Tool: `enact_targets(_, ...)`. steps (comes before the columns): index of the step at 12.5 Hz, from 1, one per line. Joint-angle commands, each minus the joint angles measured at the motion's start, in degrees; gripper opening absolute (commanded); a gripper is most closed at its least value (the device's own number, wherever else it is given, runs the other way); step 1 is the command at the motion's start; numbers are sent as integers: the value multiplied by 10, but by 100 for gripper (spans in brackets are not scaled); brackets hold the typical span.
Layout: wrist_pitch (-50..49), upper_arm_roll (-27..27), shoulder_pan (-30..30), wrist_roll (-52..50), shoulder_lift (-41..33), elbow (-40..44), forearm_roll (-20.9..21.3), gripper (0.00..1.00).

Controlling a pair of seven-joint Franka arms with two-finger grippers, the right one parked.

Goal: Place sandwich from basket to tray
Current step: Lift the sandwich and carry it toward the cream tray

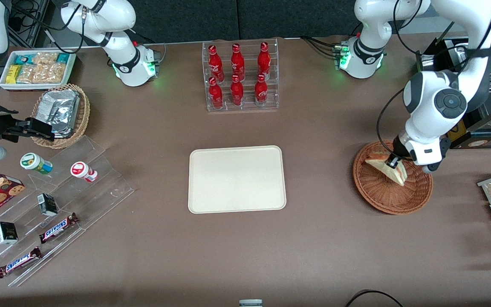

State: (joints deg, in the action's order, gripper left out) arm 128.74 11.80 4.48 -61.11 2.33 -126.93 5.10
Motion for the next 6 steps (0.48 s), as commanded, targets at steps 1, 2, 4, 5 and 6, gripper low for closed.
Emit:
enact_targets(1,-127,46,-3,-14,0,103,7,4)
enact_targets(2,-152,69,-3,-14,2,127,7,4)
enact_targets(4,-164,113,-3,-17,3,149,7,4)
enact_targets(5,-164,138,-3,-14,4,156,7,4)
enact_targets(6,-164,164,-10,-13,16,167,7,4)
